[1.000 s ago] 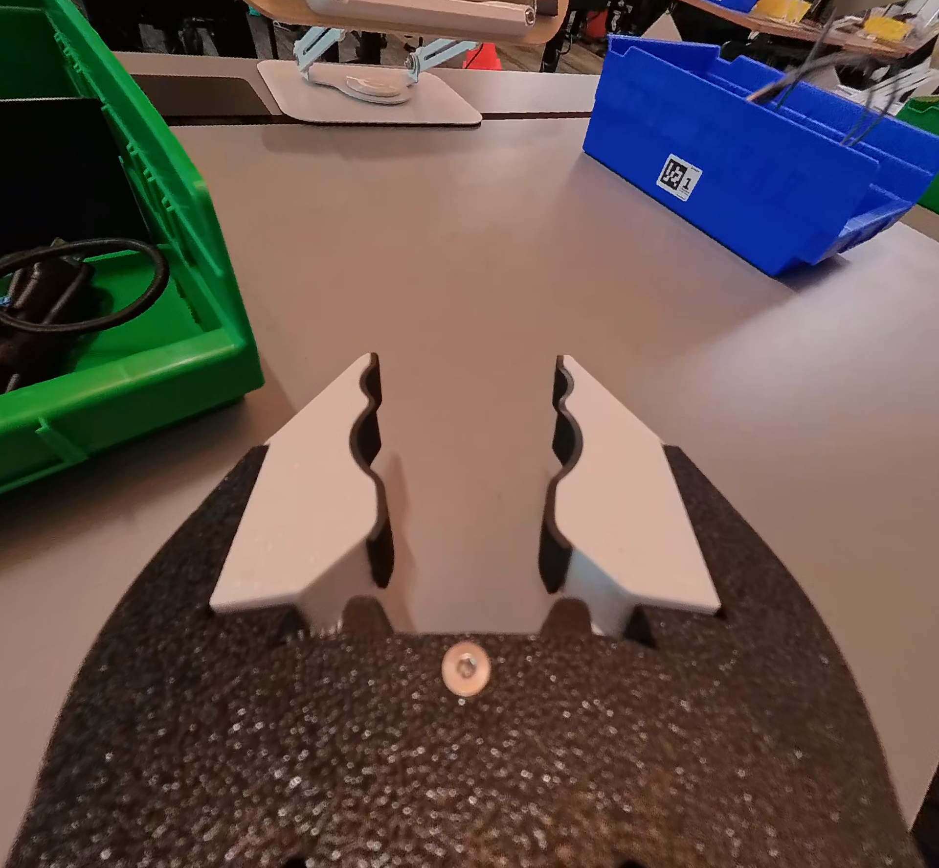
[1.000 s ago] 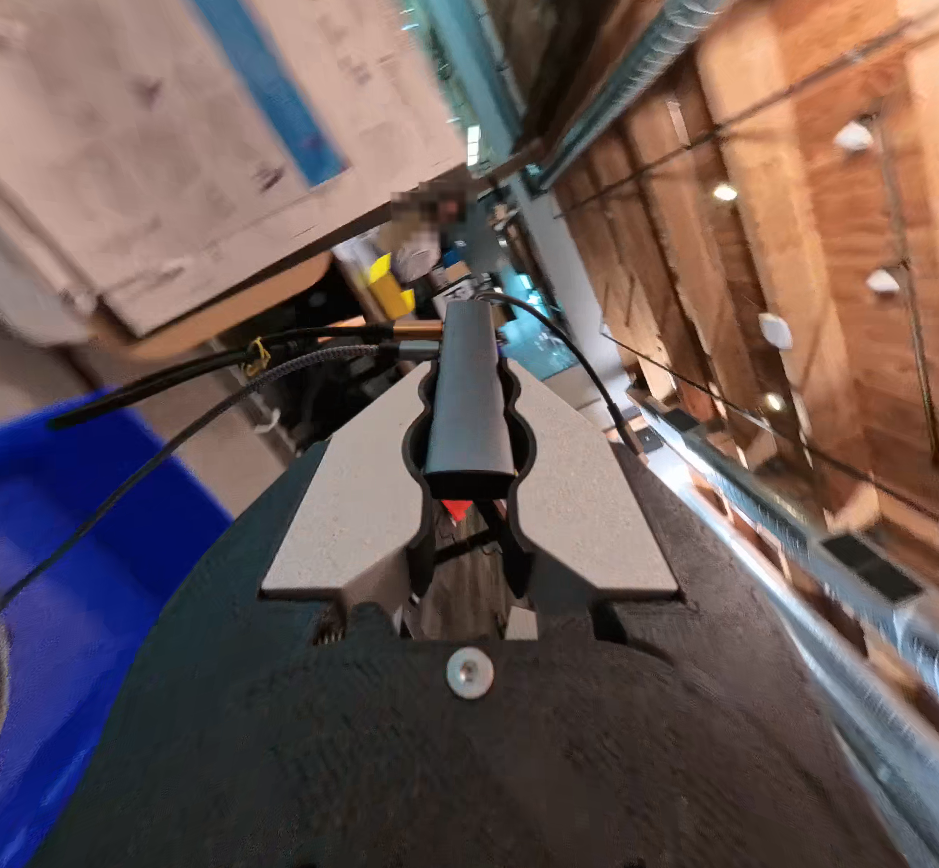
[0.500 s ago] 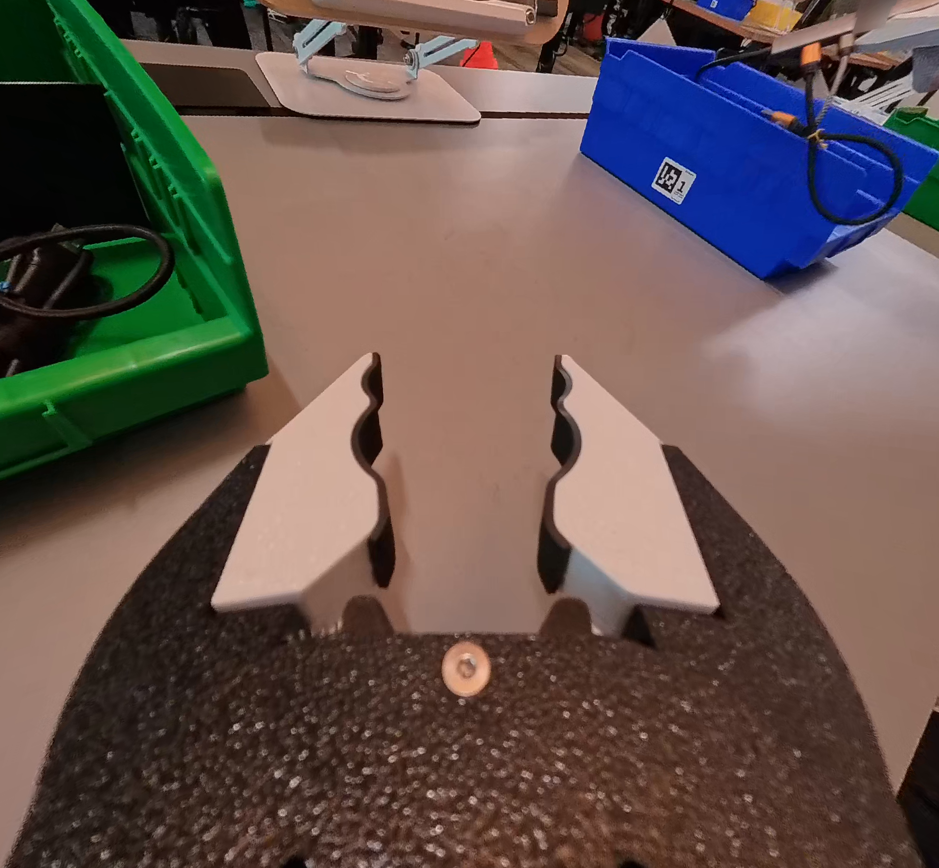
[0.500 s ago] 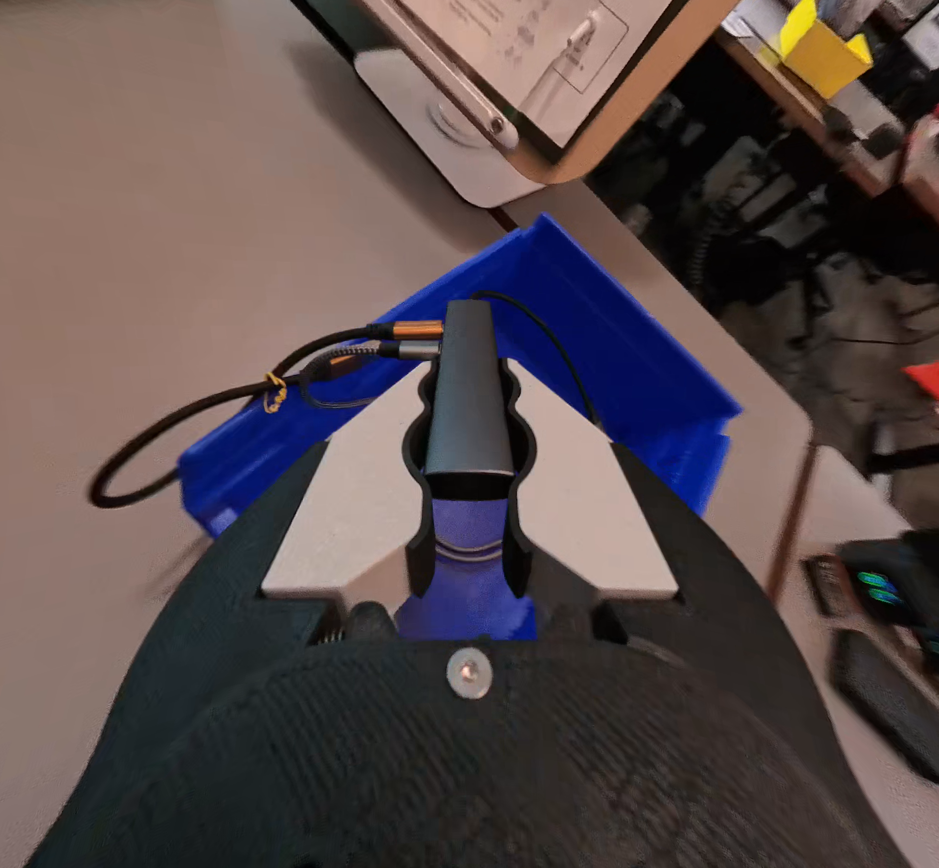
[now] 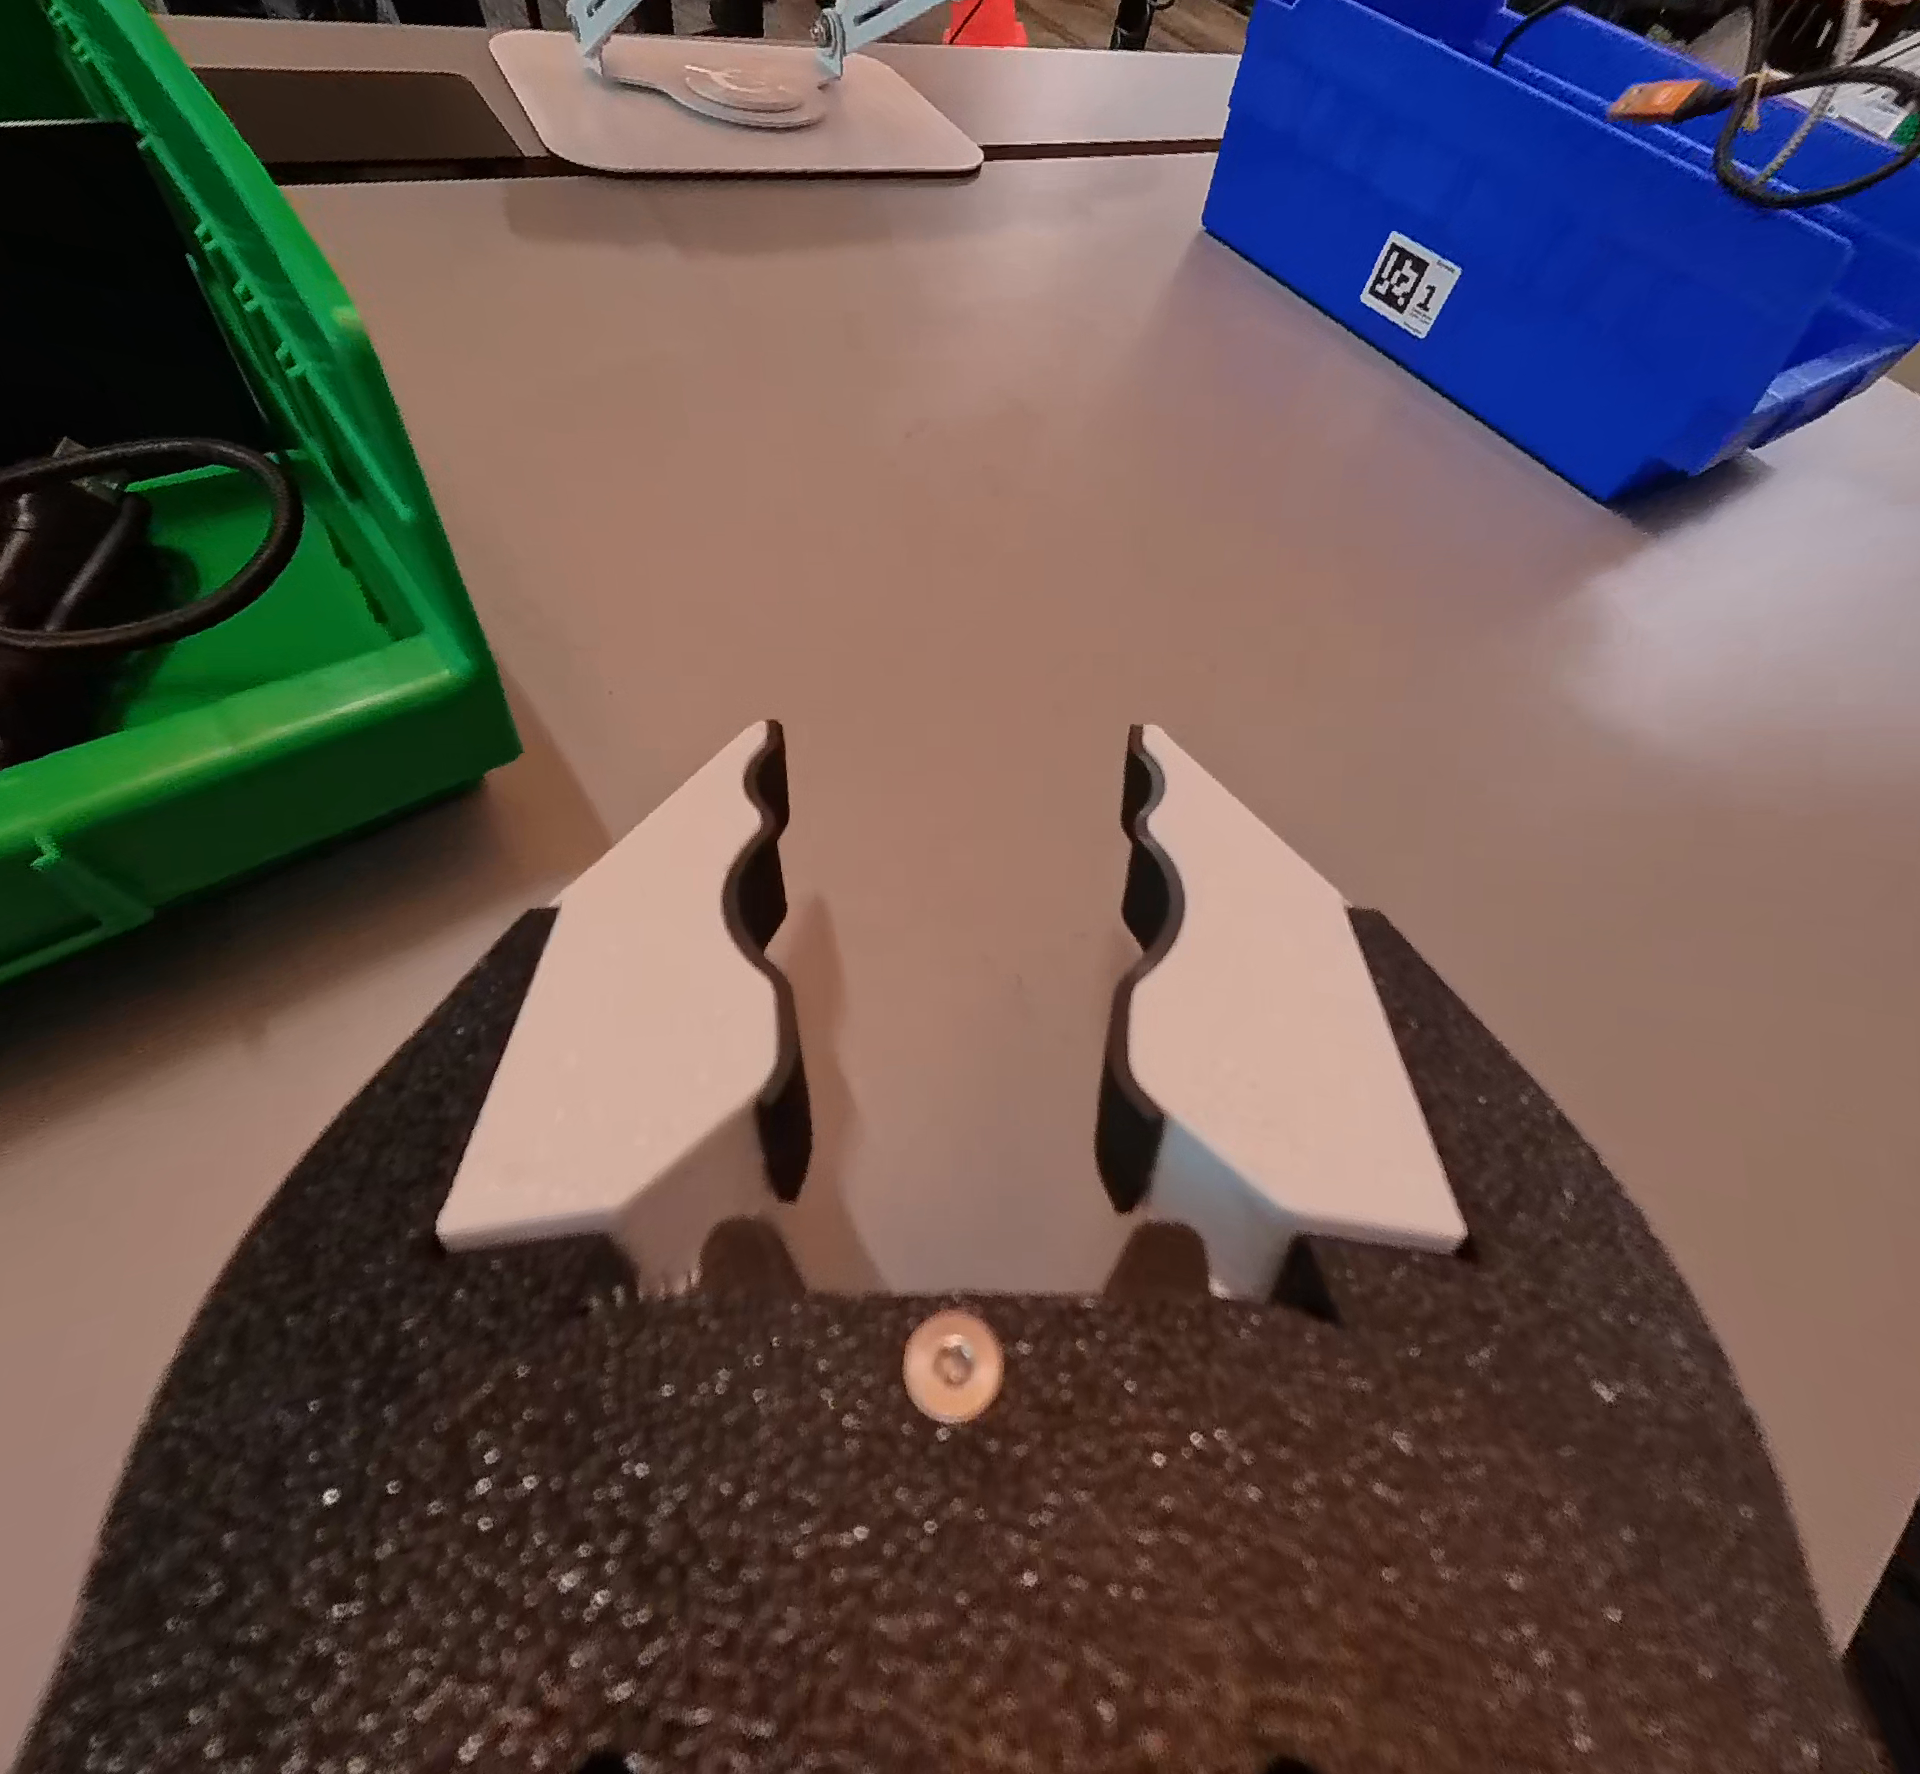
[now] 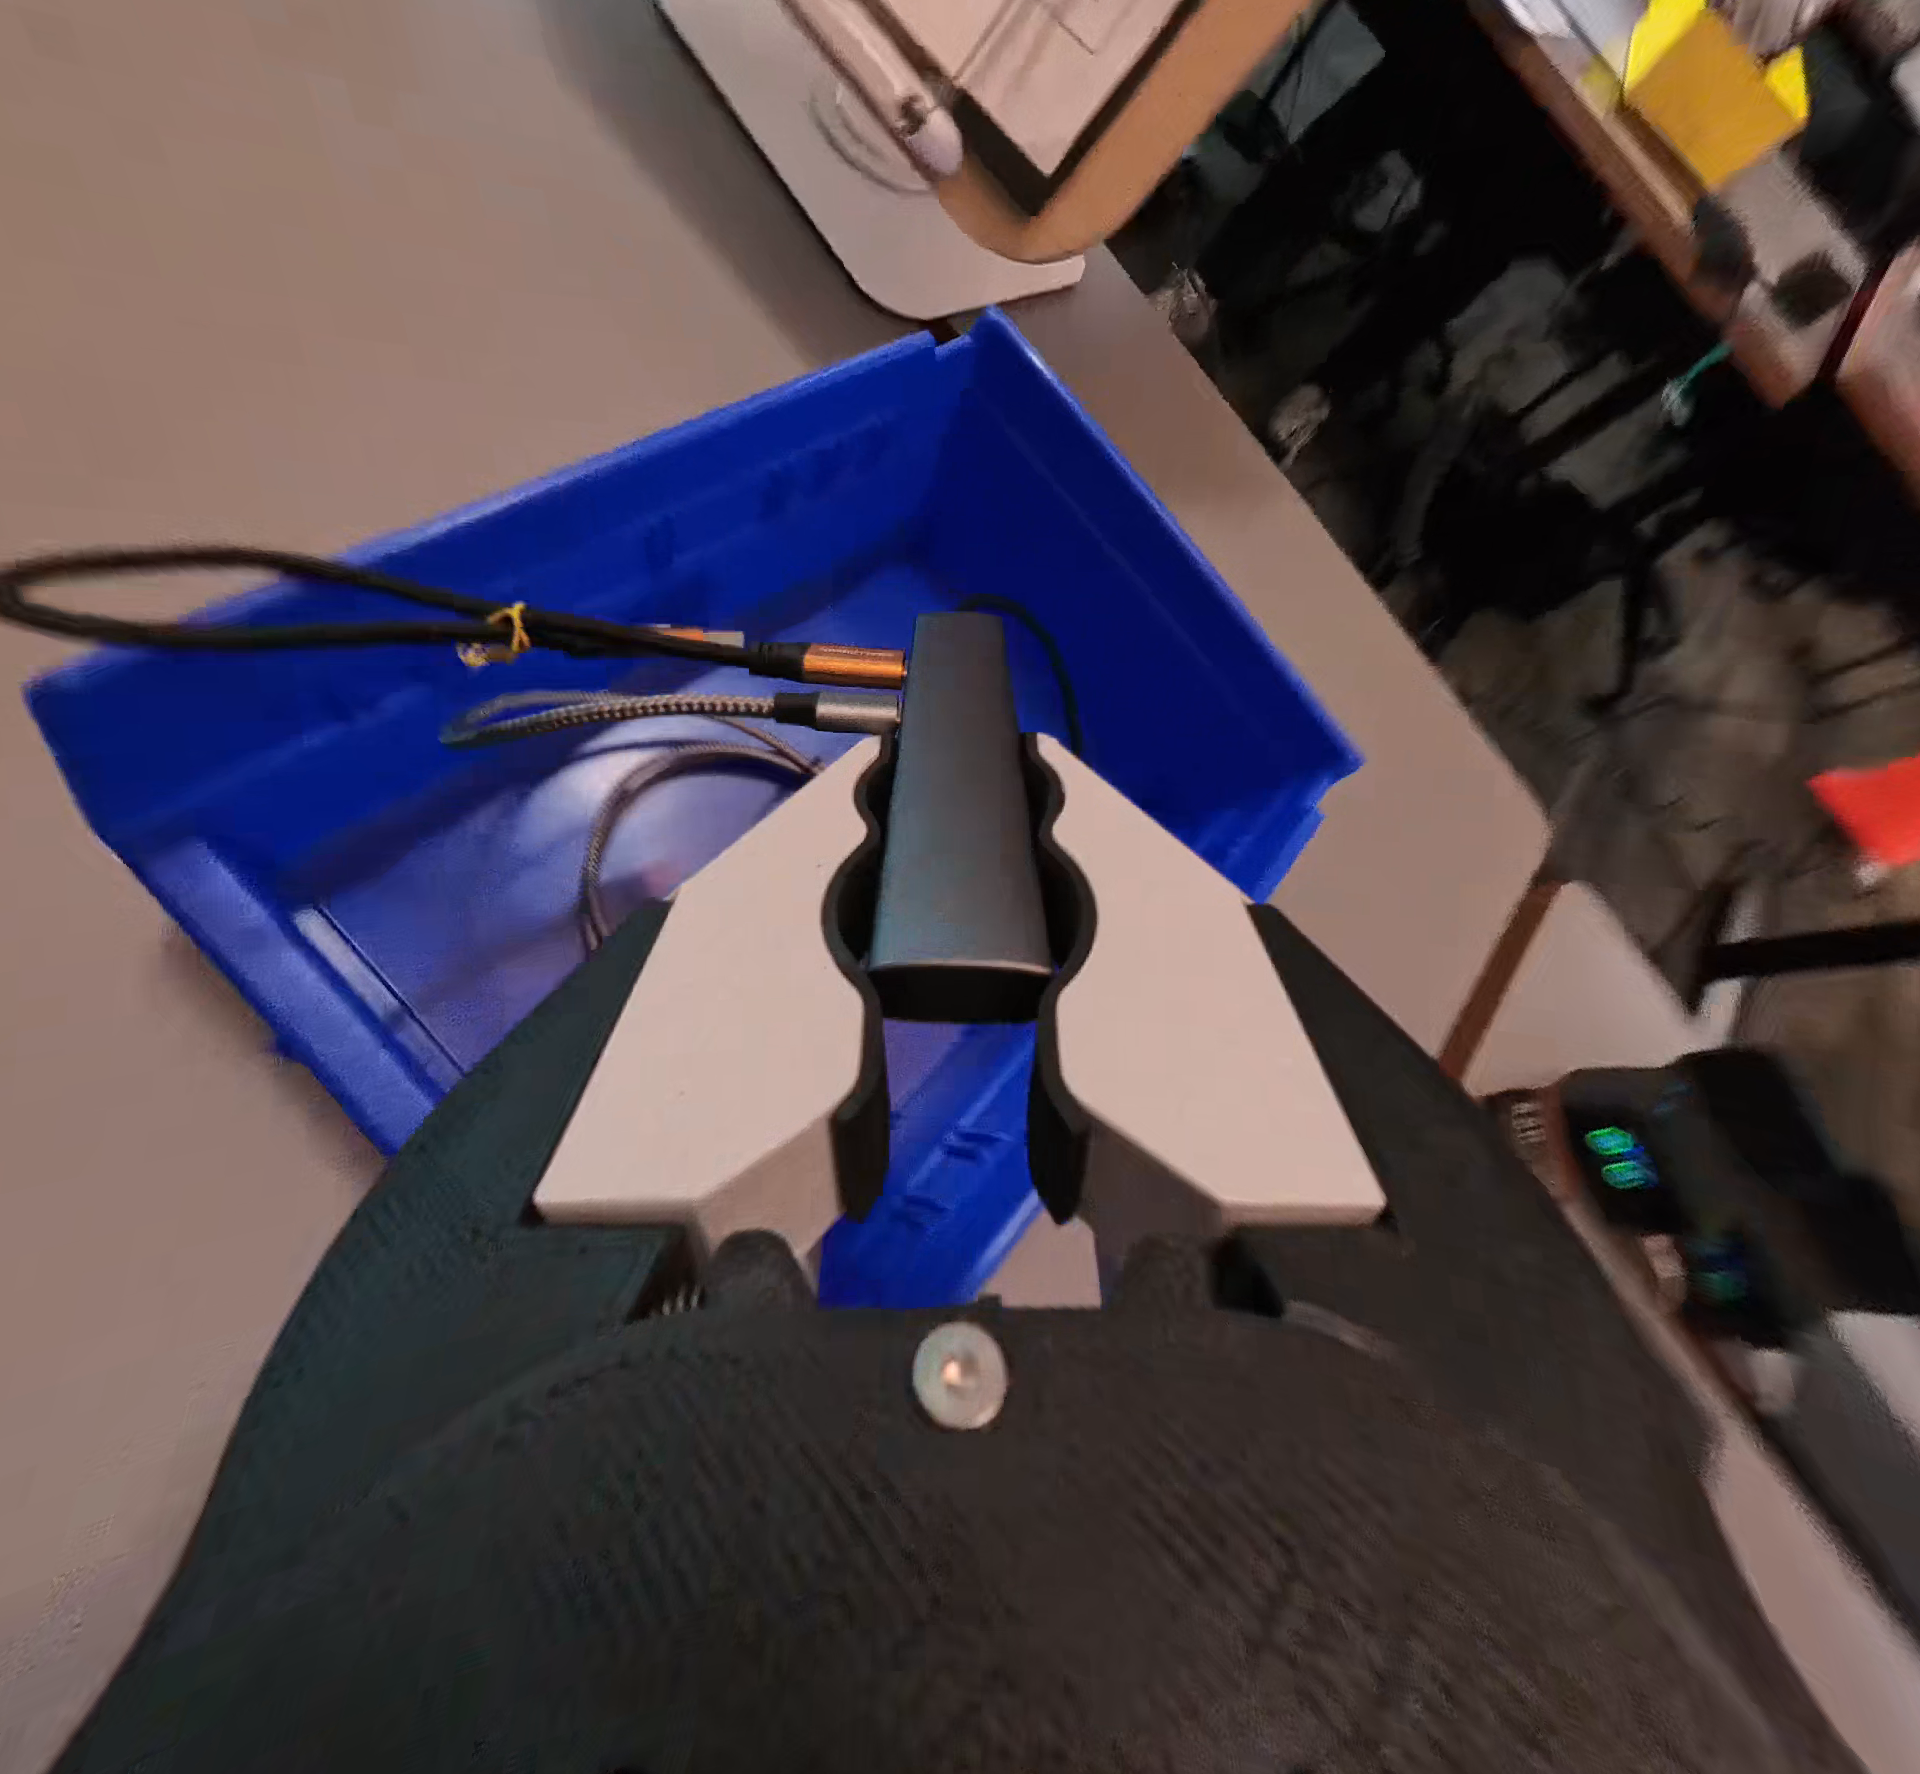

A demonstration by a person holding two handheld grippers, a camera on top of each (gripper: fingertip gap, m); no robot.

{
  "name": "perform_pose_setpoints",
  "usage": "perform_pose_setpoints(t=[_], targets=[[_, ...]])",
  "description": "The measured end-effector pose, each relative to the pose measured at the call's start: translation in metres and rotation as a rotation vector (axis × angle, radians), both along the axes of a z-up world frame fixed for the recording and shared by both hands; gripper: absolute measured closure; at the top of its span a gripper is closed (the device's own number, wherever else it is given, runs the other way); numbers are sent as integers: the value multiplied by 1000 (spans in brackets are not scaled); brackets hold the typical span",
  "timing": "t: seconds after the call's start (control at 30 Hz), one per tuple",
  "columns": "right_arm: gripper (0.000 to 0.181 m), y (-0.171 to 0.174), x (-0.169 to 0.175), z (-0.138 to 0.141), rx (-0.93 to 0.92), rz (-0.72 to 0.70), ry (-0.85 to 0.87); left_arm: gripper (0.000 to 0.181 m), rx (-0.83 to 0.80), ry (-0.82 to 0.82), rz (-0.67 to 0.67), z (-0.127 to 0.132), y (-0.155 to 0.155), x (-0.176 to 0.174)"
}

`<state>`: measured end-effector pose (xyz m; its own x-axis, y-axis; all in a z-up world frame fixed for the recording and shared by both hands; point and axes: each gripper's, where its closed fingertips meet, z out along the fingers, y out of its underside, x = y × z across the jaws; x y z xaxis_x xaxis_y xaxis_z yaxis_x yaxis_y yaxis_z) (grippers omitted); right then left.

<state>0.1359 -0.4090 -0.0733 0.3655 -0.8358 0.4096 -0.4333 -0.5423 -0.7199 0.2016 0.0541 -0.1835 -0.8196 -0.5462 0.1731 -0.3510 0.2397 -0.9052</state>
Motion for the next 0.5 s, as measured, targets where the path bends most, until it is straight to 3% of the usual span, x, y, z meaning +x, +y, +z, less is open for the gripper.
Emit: perform_pose_setpoints(t=[0.13,0.3,0.4,0.5], targets=[[159,-13,3,14,-210,34,-16,118,16,16,-6,-3,-1,0],[159,-14,5,9,-72,72,56,119,34,16,-15,-5,-3,-3],[159,3,8,-13,-152,123,113,120,34,15,-19,-5,-3,-4],[159,17,19,-52,-214,83,181,120,50,27,-19,-8,-4,-3]])
